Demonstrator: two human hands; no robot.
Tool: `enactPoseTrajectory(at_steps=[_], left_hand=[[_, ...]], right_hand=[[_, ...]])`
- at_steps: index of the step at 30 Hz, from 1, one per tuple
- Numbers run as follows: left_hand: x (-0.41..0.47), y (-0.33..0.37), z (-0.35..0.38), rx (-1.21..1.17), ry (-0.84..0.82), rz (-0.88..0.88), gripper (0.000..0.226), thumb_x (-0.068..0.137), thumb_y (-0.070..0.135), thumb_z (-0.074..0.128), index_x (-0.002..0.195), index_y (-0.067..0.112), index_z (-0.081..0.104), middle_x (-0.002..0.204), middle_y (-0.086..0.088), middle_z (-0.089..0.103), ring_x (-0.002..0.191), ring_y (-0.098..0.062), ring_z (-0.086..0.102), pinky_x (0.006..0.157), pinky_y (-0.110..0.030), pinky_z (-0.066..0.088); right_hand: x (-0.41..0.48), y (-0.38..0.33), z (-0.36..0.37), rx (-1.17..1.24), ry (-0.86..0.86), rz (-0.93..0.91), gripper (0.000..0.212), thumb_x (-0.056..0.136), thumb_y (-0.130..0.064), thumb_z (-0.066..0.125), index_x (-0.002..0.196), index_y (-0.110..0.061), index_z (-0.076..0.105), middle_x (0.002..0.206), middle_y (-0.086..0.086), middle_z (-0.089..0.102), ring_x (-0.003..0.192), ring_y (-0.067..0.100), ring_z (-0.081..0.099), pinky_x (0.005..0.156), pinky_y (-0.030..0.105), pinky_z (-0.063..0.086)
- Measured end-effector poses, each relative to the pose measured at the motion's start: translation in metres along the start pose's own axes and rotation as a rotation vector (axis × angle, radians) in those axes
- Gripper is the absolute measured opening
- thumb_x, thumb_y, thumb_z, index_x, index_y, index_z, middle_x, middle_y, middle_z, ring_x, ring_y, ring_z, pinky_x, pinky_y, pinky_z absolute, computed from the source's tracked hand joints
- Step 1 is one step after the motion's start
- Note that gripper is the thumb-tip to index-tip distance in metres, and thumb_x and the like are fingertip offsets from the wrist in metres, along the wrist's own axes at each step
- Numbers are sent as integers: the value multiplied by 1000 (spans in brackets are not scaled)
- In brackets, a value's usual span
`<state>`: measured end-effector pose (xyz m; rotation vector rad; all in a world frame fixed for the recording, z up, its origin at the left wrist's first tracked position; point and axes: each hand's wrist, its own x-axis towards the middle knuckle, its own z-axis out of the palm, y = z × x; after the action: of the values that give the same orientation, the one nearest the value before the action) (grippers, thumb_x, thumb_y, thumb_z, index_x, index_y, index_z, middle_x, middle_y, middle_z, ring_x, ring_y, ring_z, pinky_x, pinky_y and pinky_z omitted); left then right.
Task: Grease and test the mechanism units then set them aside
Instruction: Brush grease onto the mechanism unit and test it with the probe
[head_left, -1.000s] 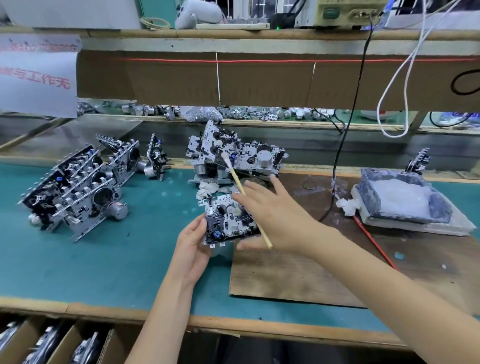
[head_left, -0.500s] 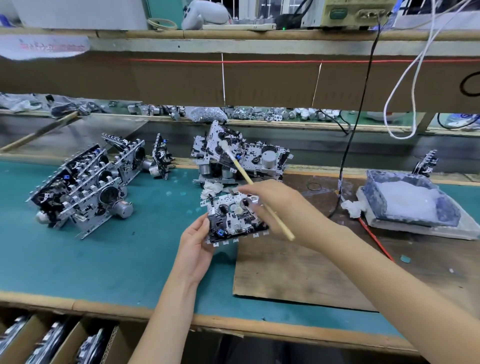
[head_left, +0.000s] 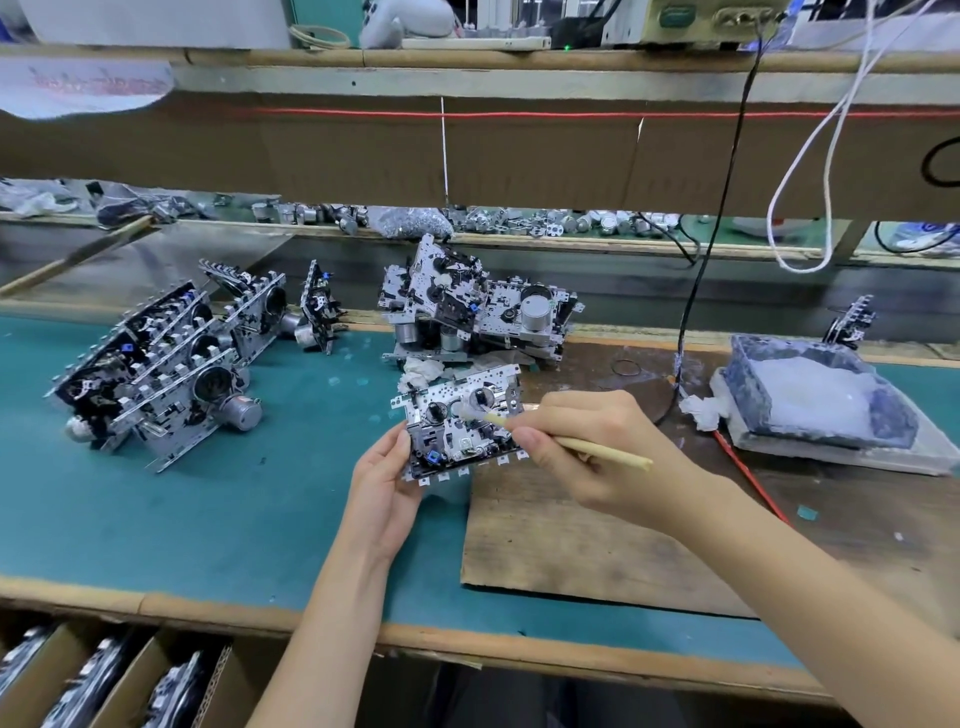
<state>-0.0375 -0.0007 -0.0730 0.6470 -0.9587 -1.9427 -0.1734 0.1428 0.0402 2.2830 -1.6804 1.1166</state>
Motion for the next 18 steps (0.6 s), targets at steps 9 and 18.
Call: enactPoseTrajectory(at_steps=[9,18], left_hand=[[0,0,-1,-15,-28,10,24,94,8,40,108,5,61,90,-3,74,78,-12,70,67,-24,57],[-1,0,1,-20,-28,10,25,95,7,40,110,3,59,88,-3,74,76,-12,70,67,-24,57]], right_hand=[[0,1,-1,-58,-62,-28,18,89,-13,55,92,0,68,72,2,60,64,9,51,56,21,42],[0,0,-1,-120,-161,-42,15,84,-6,54,89,2,65,76,10,61,64,25,58,58,34,46]])
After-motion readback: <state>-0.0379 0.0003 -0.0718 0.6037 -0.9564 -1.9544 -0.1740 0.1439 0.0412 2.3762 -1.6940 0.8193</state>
